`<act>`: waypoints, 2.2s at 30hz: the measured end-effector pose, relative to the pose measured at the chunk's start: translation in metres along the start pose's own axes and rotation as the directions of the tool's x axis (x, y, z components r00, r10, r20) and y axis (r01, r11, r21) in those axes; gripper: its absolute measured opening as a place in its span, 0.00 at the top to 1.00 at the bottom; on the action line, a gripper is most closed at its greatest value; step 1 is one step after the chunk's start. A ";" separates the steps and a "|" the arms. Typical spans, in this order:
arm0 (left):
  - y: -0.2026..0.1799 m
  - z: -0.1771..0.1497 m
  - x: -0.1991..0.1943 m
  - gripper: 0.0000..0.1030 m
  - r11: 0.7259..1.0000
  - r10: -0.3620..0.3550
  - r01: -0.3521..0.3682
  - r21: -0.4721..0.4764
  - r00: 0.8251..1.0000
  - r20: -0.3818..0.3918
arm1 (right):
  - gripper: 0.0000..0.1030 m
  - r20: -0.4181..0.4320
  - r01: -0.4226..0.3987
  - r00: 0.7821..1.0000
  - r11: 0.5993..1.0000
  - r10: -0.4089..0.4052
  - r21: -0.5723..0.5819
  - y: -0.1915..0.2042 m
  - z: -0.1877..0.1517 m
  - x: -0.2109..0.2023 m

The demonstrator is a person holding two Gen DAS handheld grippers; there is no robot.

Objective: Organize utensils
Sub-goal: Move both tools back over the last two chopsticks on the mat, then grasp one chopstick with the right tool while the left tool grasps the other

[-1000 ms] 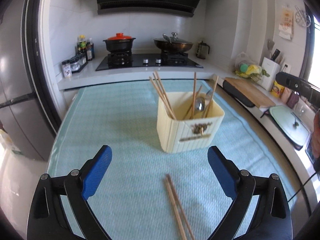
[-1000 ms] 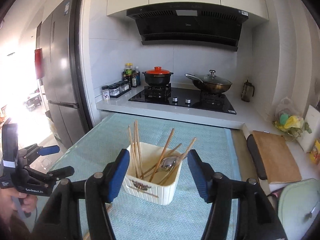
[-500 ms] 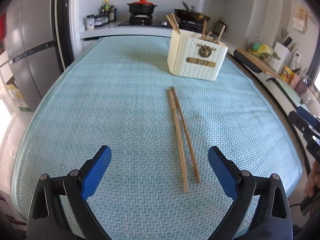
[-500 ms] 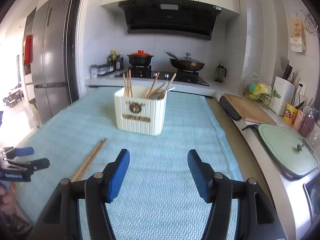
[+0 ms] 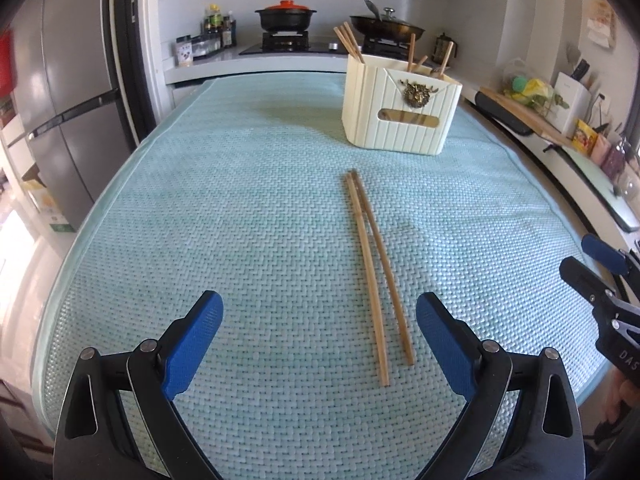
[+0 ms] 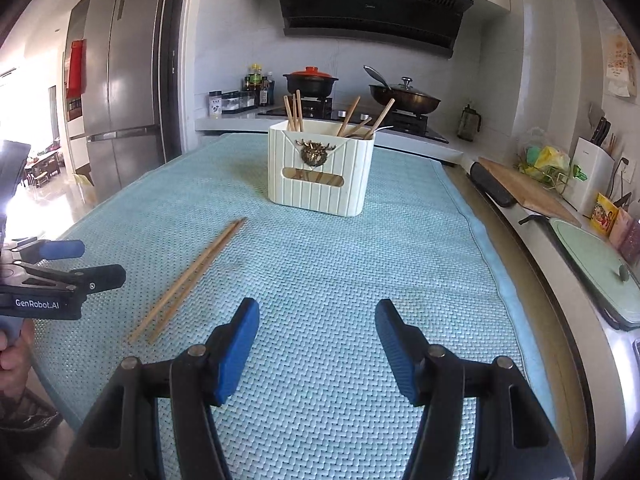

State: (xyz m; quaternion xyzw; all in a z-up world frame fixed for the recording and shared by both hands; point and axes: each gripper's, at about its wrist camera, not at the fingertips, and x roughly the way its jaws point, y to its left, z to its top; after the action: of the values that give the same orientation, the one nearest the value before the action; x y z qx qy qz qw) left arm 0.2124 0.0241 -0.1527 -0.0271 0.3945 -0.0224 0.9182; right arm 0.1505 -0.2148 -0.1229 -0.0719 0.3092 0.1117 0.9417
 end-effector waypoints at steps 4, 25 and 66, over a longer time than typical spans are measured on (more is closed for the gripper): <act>0.016 0.001 0.001 0.05 0.998 0.043 -0.042 -0.038 0.999 0.009 | 0.40 -0.052 -0.061 0.997 0.998 0.061 -0.007 0.011 -0.002 0.018; 0.065 -0.011 -0.005 0.05 0.979 0.122 -0.118 -0.165 0.992 0.013 | 0.90 -0.331 -0.245 0.914 0.969 0.233 0.005 0.100 0.041 0.153; -0.011 0.068 0.116 0.19 0.993 -0.070 0.086 0.081 0.981 -0.179 | 0.60 -0.373 -0.062 0.922 0.991 0.101 0.117 -0.041 0.005 0.108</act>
State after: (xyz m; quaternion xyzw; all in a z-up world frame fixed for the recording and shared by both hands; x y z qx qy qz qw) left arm 0.3411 0.0076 -0.1890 0.0002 0.4711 -0.0782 0.8786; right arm 0.2483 -0.2355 -0.1811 -0.0303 0.4928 0.1187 0.8615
